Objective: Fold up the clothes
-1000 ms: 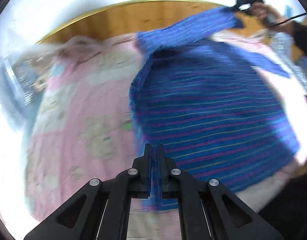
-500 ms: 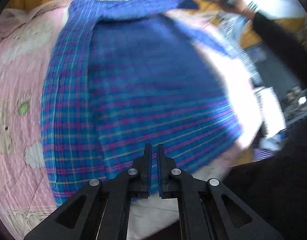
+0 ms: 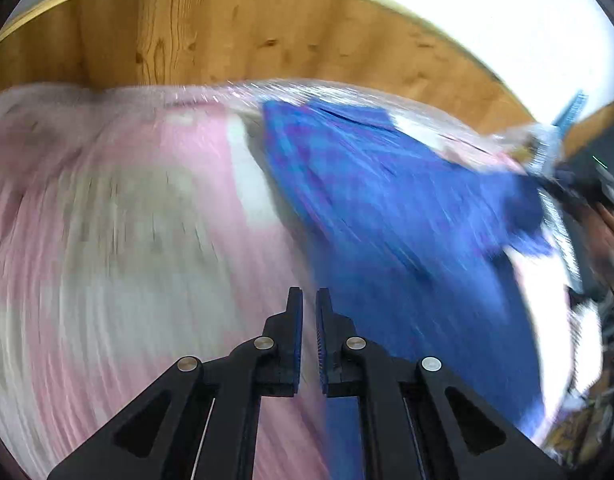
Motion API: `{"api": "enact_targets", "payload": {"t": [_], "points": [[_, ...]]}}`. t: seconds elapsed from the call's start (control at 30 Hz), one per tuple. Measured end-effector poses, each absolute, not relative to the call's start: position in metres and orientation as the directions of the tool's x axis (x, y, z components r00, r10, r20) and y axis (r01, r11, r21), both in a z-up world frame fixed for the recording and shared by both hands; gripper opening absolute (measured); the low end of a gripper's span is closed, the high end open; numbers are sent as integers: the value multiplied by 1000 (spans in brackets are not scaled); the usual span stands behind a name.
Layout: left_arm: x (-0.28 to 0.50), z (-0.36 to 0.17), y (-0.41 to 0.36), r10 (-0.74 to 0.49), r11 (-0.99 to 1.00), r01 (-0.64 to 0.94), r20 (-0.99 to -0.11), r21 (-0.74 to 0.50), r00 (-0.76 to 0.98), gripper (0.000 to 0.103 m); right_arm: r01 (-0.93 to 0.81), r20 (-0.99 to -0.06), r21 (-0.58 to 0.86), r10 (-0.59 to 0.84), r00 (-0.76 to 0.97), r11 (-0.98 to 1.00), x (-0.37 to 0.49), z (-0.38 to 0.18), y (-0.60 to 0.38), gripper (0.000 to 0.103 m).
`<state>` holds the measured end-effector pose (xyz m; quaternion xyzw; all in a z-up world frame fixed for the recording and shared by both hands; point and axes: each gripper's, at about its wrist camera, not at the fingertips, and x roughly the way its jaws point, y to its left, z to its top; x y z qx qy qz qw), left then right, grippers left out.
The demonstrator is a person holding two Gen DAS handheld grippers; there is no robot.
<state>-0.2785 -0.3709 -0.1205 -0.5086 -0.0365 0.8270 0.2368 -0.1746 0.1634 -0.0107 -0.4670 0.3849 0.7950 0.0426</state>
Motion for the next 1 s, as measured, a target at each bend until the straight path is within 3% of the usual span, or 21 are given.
{"api": "enact_targets", "payload": {"t": [0.17, 0.4, 0.5, 0.63, 0.8, 1.0], "points": [[-395, -164, -348, 484, -863, -331, -813, -382, -324, 14, -419, -777, 555, -268, -570, -718, -154, -10, 146, 1], [-468, -195, -316, 602, -784, -374, -752, -495, -267, 14, -385, -772, 529, -241, -588, -756, -133, 0, 136, 1], [-480, -192, -303, 551, -800, -450, -782, -396, -292, 2, -391, -743, 554, -225, -631, -735, -118, 17, 141, 1], [-488, -177, -302, 479, -838, -464, -794, -286, -374, 1, -356, -715, 577, -245, -654, -735, -106, 37, 131, 1], [-497, -156, -344, 614, -789, -357, -675, -500, -409, 2, -249, -685, 555, -267, -678, -794, -100, 69, 101, 1], [-451, -143, -317, 755, -624, -543, -610, -561, -238, 2, -212, -668, 512, -232, -707, -832, -99, 91, 78, 1]]}}
